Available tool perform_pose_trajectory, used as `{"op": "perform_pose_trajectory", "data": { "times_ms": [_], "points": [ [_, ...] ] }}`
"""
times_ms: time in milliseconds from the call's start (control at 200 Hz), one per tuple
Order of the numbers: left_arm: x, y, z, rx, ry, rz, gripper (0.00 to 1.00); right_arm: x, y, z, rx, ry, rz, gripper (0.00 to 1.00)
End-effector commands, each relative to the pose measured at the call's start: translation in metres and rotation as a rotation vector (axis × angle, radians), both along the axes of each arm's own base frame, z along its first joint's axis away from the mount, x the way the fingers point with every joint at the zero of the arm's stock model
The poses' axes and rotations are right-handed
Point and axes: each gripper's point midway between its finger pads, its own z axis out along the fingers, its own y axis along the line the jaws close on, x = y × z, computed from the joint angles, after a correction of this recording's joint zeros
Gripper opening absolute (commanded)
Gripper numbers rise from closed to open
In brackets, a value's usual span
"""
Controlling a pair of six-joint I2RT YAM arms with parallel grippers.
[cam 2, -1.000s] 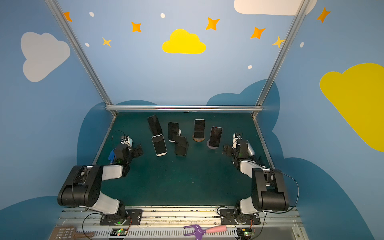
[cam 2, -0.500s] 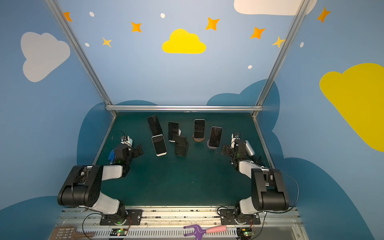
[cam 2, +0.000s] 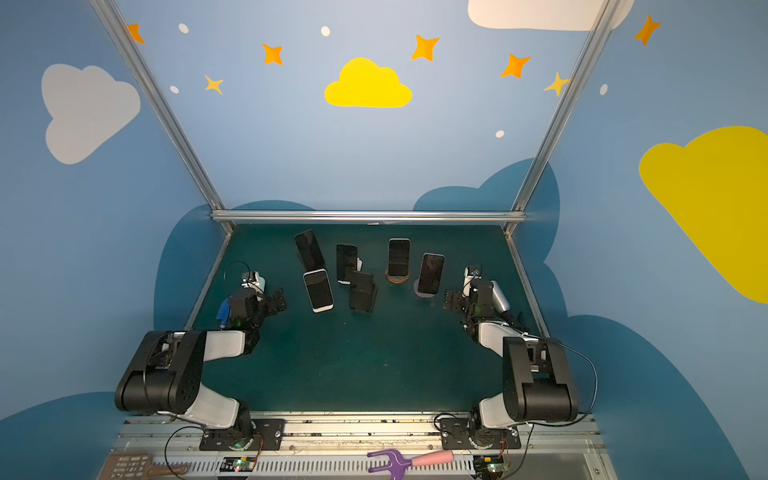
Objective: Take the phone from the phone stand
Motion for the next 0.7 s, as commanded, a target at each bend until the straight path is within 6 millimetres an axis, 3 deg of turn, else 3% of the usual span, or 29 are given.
{"op": "perform_pose_trajectory", "data": {
  "times_ms": [0,696],
  "points": [
    [0.0035,-0.0008,0.0071,0.001,-0.018,-0.006,1.0,0.0024,0.0003,0.0057,0.003,-0.012,0.007,0.97],
    [0.0029,-0.0014,0.0064,0.001,-0.017,-0.008,1.0,0.0031,-0.0005,0.0067,0.014,-0.014,0.01,0.97]
  ]
}}
